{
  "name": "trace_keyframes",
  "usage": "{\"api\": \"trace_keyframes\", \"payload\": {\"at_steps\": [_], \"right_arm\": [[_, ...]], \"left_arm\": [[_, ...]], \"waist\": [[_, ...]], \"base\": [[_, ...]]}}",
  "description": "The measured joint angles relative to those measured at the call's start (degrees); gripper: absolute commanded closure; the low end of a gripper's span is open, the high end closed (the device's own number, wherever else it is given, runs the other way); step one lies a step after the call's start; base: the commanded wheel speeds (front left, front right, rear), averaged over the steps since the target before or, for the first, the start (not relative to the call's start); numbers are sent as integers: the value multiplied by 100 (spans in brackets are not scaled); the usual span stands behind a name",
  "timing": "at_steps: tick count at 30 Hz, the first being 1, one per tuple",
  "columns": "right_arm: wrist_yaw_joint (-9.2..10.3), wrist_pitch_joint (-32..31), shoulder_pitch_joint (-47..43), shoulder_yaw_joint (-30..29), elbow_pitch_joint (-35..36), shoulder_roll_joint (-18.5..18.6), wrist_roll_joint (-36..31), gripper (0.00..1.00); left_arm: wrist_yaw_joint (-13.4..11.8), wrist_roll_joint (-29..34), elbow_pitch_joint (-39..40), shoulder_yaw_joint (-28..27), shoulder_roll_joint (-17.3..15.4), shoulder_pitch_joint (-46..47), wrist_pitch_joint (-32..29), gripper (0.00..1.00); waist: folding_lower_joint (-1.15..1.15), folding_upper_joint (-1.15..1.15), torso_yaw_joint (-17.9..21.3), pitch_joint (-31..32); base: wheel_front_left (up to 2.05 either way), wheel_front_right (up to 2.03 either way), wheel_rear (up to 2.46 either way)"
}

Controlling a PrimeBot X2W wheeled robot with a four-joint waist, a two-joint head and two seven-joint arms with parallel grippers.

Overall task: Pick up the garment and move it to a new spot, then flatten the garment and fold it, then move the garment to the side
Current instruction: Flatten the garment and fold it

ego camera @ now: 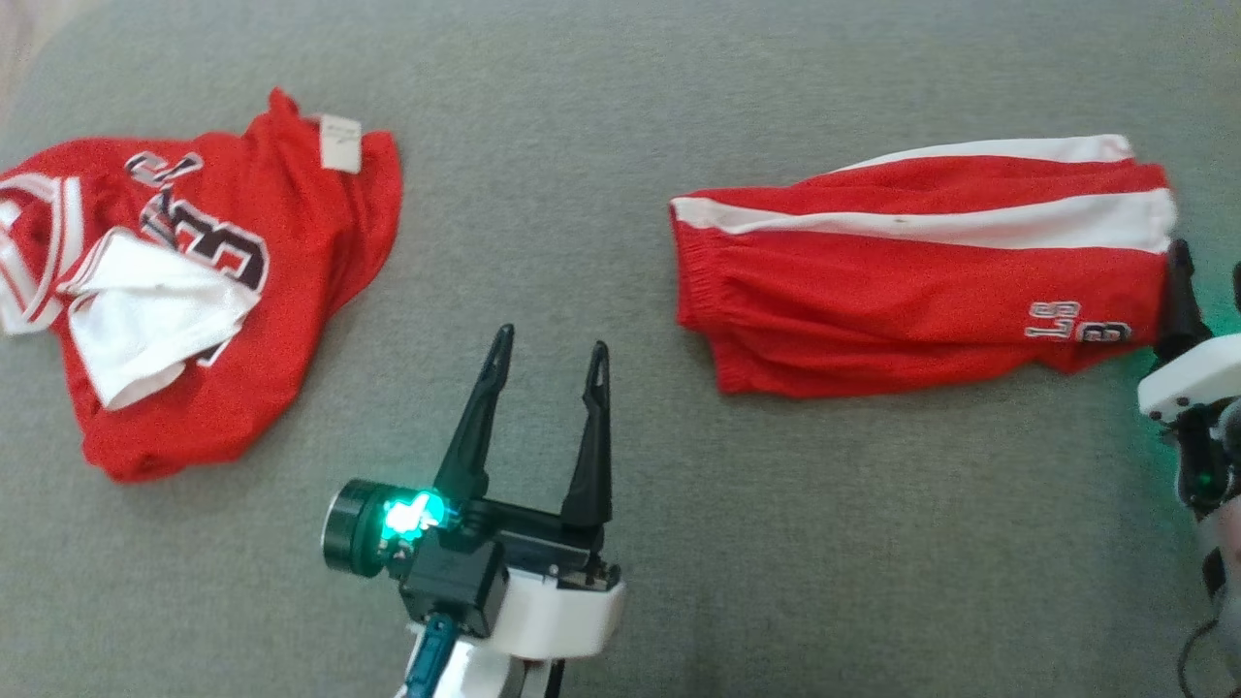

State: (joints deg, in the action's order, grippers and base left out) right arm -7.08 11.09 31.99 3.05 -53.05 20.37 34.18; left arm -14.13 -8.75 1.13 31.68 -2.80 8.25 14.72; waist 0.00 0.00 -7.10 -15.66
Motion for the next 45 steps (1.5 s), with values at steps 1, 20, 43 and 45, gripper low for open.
{"api": "trace_keyframes", "payload": {"at_steps": [1,20,43,45], "right_arm": [[0,-68,77,8,-142,11,-5,0],[-3,-219,462,1062,-701,-114,512,100],[-3,43,630,2275,951,527,567,100],[-3,-3,613,2379,1101,286,541,100]], "left_arm": [[-1,0,3,23,0,3,0,0],[-47,25,-129,134,-2,214,0,0],[160,20,-287,22,-8,-122,0,0],[160,20,-286,20,-9,-145,0,0]], "waist": [[0,0,-51,-33],[0,0,209,-16],[0,0,862,624],[0,0,798,648]], "base": [[0,0,0],[0,0,0],[0,0,0],[0,0,0]]}}
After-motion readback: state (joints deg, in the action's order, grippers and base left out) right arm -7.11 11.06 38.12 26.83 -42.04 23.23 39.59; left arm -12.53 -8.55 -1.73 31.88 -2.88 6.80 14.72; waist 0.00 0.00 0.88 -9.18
